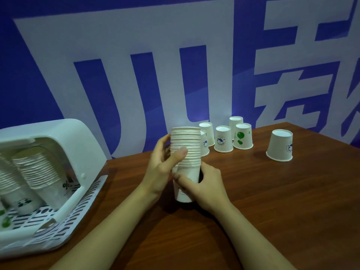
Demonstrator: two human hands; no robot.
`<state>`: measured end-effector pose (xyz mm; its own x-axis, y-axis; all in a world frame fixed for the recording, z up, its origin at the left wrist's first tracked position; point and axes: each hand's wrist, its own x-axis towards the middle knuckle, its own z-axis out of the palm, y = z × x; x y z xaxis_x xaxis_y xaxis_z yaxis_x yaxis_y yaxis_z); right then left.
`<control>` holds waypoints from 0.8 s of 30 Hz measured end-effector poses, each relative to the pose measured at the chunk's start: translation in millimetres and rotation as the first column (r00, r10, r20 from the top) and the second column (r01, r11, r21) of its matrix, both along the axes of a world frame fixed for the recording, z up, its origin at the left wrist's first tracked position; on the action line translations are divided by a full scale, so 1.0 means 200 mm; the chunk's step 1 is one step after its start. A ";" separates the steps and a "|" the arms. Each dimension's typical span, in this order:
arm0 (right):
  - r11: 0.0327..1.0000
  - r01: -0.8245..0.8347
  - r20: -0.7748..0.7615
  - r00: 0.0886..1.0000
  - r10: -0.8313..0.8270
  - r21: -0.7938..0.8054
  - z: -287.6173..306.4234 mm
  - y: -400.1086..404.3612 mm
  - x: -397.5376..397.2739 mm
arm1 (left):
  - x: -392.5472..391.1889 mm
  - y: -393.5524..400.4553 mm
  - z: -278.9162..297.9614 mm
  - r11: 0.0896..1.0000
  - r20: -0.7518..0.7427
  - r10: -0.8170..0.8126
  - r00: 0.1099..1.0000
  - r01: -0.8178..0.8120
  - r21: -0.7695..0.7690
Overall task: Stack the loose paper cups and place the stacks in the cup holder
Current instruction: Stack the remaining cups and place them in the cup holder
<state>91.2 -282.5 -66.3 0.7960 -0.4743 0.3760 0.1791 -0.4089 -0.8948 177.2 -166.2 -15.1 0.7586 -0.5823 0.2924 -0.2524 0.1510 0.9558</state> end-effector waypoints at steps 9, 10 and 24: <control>0.846 -0.409 -0.221 0.910 0.350 -0.344 -0.03 0.15 0.04 | -0.27 0.64 0.11 0.879 0.426 0.400 0.811 -0.471 0.072; 0.850 -0.382 -0.246 0.919 0.308 -0.361 -0.03 0.16 0.05 | -0.31 0.75 0.13 0.845 0.493 0.455 0.742 -0.535 0.026; 0.911 -0.314 -0.219 0.941 0.260 -0.266 -0.02 0.18 0.02 | 0.00 1.56 0.38 0.593 -0.013 0.799 0.601 -0.784 0.186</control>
